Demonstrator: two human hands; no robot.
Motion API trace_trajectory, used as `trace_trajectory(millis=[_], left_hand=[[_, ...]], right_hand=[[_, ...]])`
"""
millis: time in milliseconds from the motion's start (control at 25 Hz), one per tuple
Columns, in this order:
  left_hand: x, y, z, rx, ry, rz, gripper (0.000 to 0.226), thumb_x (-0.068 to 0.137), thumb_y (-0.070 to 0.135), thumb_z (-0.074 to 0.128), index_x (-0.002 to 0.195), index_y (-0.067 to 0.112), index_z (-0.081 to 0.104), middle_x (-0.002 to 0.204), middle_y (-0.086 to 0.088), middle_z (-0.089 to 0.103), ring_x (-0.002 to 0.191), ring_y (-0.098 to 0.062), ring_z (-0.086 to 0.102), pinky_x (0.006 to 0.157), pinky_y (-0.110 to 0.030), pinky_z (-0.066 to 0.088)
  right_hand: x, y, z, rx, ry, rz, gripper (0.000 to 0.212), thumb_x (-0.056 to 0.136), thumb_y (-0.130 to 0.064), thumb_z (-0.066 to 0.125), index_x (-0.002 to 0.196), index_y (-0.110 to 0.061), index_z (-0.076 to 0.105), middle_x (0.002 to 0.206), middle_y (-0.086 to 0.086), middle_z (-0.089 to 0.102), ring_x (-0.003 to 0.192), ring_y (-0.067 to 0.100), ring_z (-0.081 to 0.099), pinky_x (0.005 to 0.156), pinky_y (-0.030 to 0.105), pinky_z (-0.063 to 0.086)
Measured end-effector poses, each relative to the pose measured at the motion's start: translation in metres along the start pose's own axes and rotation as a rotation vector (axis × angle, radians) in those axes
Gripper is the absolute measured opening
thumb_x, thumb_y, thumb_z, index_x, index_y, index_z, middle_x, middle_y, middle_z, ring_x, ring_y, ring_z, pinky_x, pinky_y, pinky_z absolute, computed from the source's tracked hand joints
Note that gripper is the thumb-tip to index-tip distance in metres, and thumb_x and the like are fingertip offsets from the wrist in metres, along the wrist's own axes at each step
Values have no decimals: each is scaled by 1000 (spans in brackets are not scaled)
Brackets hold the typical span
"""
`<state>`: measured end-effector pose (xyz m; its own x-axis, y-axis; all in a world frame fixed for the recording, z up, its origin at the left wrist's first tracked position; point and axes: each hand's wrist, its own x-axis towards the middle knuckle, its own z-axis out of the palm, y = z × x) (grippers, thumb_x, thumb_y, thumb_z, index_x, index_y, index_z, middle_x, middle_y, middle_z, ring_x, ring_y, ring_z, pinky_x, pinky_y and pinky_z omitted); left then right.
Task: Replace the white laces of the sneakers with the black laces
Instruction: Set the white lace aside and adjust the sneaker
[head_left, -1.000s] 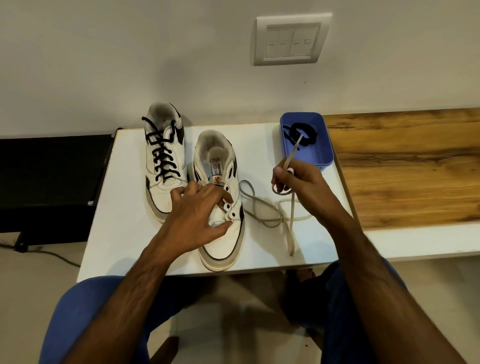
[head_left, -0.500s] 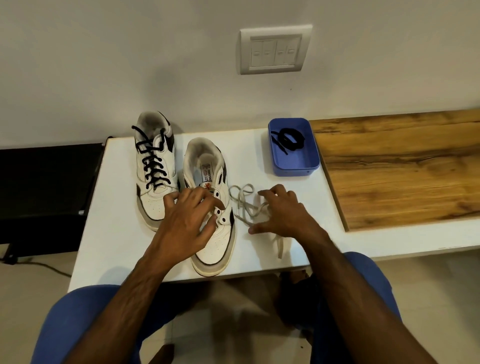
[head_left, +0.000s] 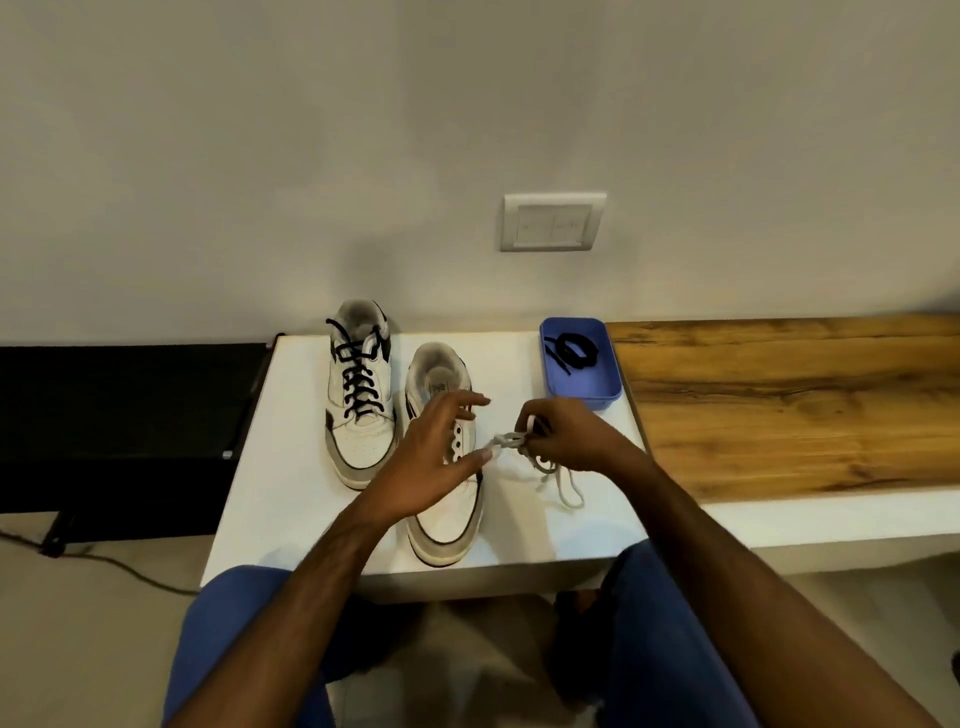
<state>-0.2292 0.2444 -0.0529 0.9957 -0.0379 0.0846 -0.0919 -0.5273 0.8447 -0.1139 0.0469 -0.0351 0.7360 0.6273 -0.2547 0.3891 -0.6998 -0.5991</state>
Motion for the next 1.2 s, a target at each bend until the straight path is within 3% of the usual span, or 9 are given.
trace_trajectory(millis=[120,240,400,520,640,760,920,1000,1200], left_hand=[[18,49,-27,-383,-3,-128,82,77,32,86,144,36,38,142,10,53,131,-6,53,102,-28,48],[18,92,-65,-523,-10,-104,73,76,21,82,139,25,45,121,3,69,119,-18,64,96,-31,54],[-8,138,-135,-474,-31,-14,16,98,13,59,112,7,63,93,-12,72,86,-23,70,77,-32,52],[-40,144,-198,-309,36,-76,19,103,18,51,102,9,67,64,-2,49,59,-14,46,61,-26,41],[-100,133,-258,-274,227,-144,20,105,18,46,95,11,61,65,4,40,60,-12,33,58,-28,32],[-171,118,-295,-254,532,-155,16,103,22,47,95,15,59,81,3,56,70,-12,50,68,-32,40],[-257,98,-305,-521,946,-95,27,91,23,49,96,17,74,113,-10,72,108,-23,66,90,-35,54],[-304,83,-301,-703,1091,-110,31,96,16,44,76,13,68,98,-17,72,93,-28,70,72,-35,59],[-412,17,-289,-697,1406,-354,23,101,13,43,77,17,44,59,2,40,51,-11,41,51,-27,39]], right_hand=[[-19,-68,-58,260,-10,-184,10,89,1,66,96,-7,66,71,-4,65,65,10,63,62,24,52],[-29,-142,-95,436,31,-395,9,90,1,65,98,-3,67,78,7,67,72,16,61,66,29,48],[-38,-233,-113,575,51,-540,19,90,-8,70,106,0,63,92,20,71,80,27,67,64,36,51],[-34,-281,-108,505,103,-546,15,91,-5,63,105,-8,60,92,19,70,78,29,64,63,43,50],[-29,-329,-79,381,136,-537,17,91,-4,58,103,-17,60,98,11,68,80,19,66,71,39,53],[-24,-383,-17,358,-8,-553,18,95,-3,57,107,-16,62,99,10,64,76,18,70,71,33,61],[-35,-458,93,393,-276,-571,18,93,0,56,99,-15,64,95,11,69,90,30,72,85,46,61],[-45,-489,156,489,-470,-525,22,93,4,55,103,-12,67,99,12,69,92,26,70,92,46,59],[-56,-505,276,493,-859,-250,19,95,-12,68,113,-8,64,102,9,66,91,16,65,89,32,57]])
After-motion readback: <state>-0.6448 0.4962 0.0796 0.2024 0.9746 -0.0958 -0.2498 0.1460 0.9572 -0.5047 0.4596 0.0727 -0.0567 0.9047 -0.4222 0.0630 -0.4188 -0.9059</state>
